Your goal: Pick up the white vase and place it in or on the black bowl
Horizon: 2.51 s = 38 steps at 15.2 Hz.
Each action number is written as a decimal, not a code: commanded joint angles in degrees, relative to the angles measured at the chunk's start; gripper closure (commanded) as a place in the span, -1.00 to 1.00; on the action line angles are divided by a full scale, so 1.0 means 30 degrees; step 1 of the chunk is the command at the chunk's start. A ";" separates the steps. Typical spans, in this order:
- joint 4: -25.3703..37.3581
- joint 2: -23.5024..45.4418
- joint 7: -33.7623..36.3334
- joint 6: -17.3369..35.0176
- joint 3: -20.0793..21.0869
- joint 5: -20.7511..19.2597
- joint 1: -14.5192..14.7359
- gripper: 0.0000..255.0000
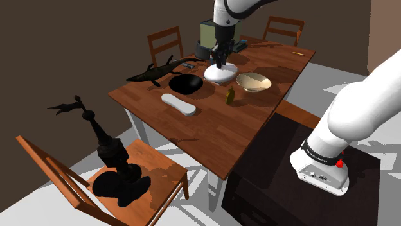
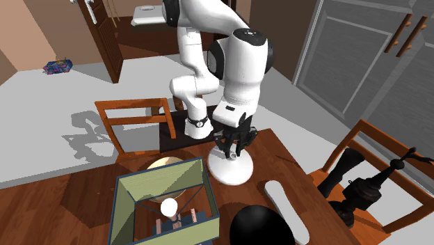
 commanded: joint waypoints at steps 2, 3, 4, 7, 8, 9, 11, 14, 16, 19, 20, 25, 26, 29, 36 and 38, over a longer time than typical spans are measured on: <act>0.2559 0.2285 0.0390 -0.0295 0.0252 -0.0273 0.0000 1.00; 0.3463 0.3047 0.0490 -0.0450 0.0309 -0.0382 0.0005 1.00; 0.4396 0.3813 0.0588 -0.0632 0.0359 -0.0496 0.0019 1.00; 0.7389 0.6153 0.0866 -0.1334 0.0487 -0.0861 0.0112 1.00; 0.8465 0.6955 0.0950 -0.1625 0.0521 -0.0990 0.0163 1.00; 0.9589 0.7774 0.1028 -0.1947 0.0549 -0.1121 0.0225 1.00; 1.2008 0.9480 0.1162 -0.2695 0.0585 -0.1390 0.0390 1.00; 1.6255 1.2311 0.1284 -0.4156 0.0589 -0.1806 0.0751 1.00; 1.6078 1.2363 0.1304 -0.3929 0.0573 -0.1814 0.0757 1.00; 1.5213 1.2297 0.1365 -0.3131 0.0564 -0.1819 0.0716 1.00; 1.4939 1.2285 0.1386 -0.2870 0.0561 -0.1824 0.0704 1.00; 1.3684 1.2304 0.1496 -0.1601 0.0540 -0.1863 0.0656 1.00; 1.3454 1.2323 0.1519 -0.1355 0.0535 -0.1874 0.0649 1.00; 1.2805 1.2405 0.1590 -0.0627 0.0519 -0.1914 0.0631 1.00; 1.1503 1.2744 0.1767 0.1002 0.0469 -0.2039 0.0611 1.00; 1.1502 1.2744 0.1766 0.1002 0.0469 -0.2039 0.0611 1.00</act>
